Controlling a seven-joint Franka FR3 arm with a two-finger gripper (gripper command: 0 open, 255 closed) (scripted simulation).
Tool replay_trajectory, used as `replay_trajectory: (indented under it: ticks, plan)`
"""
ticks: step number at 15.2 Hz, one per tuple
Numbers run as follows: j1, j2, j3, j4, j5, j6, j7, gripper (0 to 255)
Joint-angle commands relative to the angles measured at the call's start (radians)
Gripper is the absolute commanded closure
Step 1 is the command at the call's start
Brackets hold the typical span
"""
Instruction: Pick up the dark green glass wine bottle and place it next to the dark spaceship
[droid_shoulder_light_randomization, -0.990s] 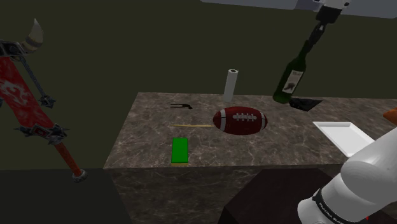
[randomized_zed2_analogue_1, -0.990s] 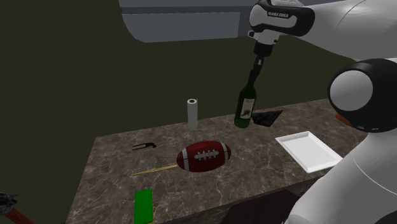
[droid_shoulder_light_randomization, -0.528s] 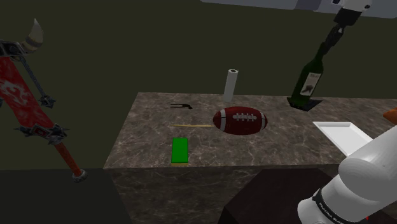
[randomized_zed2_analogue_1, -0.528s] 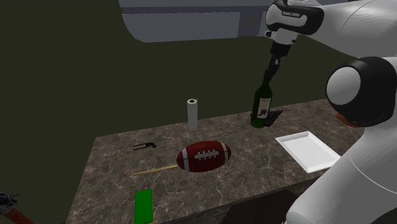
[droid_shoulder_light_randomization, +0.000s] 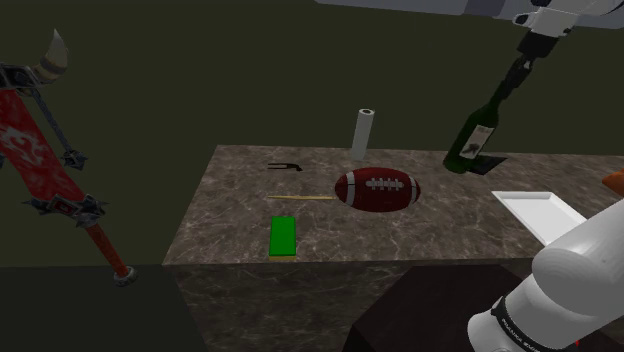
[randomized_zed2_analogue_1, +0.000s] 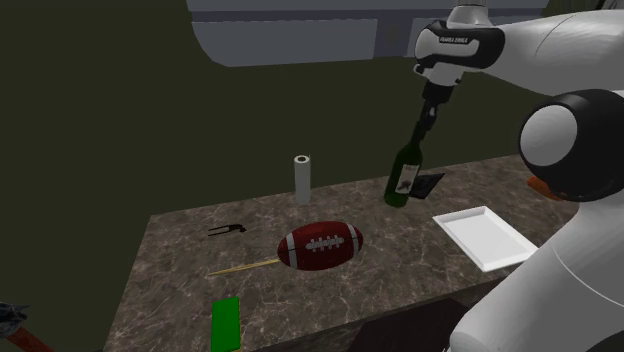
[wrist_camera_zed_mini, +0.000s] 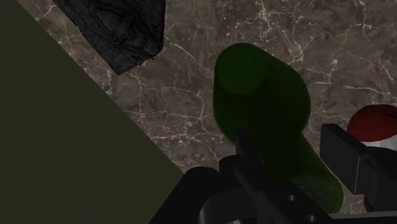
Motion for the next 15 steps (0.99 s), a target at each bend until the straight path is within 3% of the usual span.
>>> replay_trajectory:
  ticks: [1, 12, 15]
  plan:
    - [-0.001, -0.003, 0.0, -0.027, -0.001, 0.026, -0.001, 255]
    - [-0.003, -0.003, -0.003, -0.175, 0.0, 0.173, -0.012, 255]
    - [-0.003, -0.003, -0.003, -0.175, 0.0, 0.173, -0.012, 255]
